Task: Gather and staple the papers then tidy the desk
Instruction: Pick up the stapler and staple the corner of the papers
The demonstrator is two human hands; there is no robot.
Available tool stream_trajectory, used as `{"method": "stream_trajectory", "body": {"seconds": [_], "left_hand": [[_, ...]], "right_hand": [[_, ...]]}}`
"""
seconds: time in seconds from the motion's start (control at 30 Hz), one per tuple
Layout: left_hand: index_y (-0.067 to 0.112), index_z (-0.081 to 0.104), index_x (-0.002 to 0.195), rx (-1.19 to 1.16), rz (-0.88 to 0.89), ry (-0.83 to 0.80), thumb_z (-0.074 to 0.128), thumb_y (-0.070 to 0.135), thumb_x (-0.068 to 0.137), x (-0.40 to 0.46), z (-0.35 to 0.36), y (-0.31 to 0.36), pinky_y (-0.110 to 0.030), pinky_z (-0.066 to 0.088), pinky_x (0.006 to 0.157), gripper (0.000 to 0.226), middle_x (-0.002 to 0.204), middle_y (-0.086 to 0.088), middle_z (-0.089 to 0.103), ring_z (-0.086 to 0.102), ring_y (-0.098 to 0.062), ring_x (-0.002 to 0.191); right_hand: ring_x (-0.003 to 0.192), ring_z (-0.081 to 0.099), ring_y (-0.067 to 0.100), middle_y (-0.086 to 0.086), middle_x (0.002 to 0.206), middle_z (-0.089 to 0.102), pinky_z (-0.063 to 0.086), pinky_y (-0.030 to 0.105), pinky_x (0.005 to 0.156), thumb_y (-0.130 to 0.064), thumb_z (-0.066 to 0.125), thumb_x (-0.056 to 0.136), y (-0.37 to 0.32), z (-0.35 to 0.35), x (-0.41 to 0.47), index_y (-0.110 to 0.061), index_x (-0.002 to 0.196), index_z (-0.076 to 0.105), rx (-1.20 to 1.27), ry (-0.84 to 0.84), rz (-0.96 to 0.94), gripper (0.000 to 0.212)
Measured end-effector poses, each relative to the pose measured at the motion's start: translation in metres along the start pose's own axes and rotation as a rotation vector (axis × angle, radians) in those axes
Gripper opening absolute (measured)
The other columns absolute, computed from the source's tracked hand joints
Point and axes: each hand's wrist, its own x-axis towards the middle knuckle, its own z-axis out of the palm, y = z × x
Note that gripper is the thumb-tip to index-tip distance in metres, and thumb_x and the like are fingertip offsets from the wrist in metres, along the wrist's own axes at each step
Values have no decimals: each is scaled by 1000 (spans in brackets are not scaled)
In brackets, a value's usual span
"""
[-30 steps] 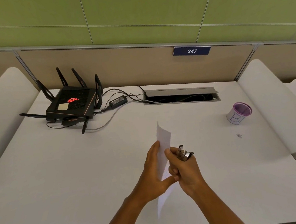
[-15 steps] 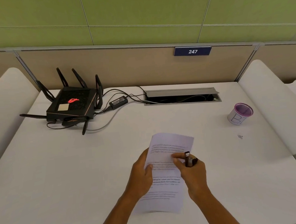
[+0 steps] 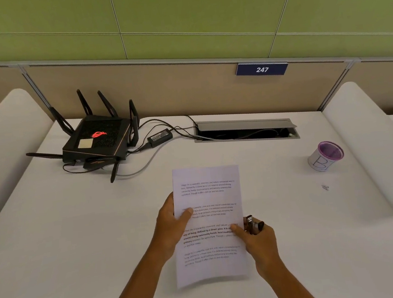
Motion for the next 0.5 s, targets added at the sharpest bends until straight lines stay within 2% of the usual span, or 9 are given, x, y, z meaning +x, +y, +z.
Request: {"method": "stream_trajectory", "body": {"seconds": [0.07, 0.13, 0.27, 0.43, 0.5], "left_hand": [[36, 58, 134, 11, -25, -5, 69, 16, 100, 9, -6, -6, -38, 66, 83, 41, 123, 9, 75, 76, -15, 104], [35, 56, 137, 51, -50, -2, 69, 15, 99, 18, -13, -15, -32, 65, 83, 45, 124, 10, 74, 75, -13, 106], [33, 53, 142, 164, -69, 42, 66, 11, 100, 33, -25, -33, -27, 64, 76, 49, 124, 7, 71, 73, -18, 104], [23, 56, 142, 283, -64, 97, 66, 11, 100, 63, -34, -47, -24, 63, 72, 45, 121, 1, 71, 73, -20, 100], [22, 56, 142, 310, -67, 104, 66, 11, 100, 78, -35, -47, -24, 62, 72, 45, 120, 1, 71, 73, -20, 98]], "right_hand": [[80, 80, 22, 5, 92, 82, 58, 28, 60, -13, 87, 83, -2, 6, 5, -8, 99, 75, 15, 9, 17, 20], [79, 80, 21, 5, 92, 82, 58, 27, 59, -12, 86, 84, -4, 12, 12, -8, 99, 75, 10, 13, 28, 19], [84, 80, 27, 5, 91, 82, 60, 32, 64, -11, 86, 84, -10, 25, 33, -4, 99, 71, 11, 38, 56, 22], [77, 77, 22, 4, 88, 81, 55, 25, 54, -12, 83, 87, -16, 43, 67, -10, 90, 70, -37, 27, 65, 14], [80, 76, 25, 6, 89, 81, 54, 27, 56, -13, 80, 90, -17, 51, 85, -11, 88, 68, -73, 18, 65, 12]]}}
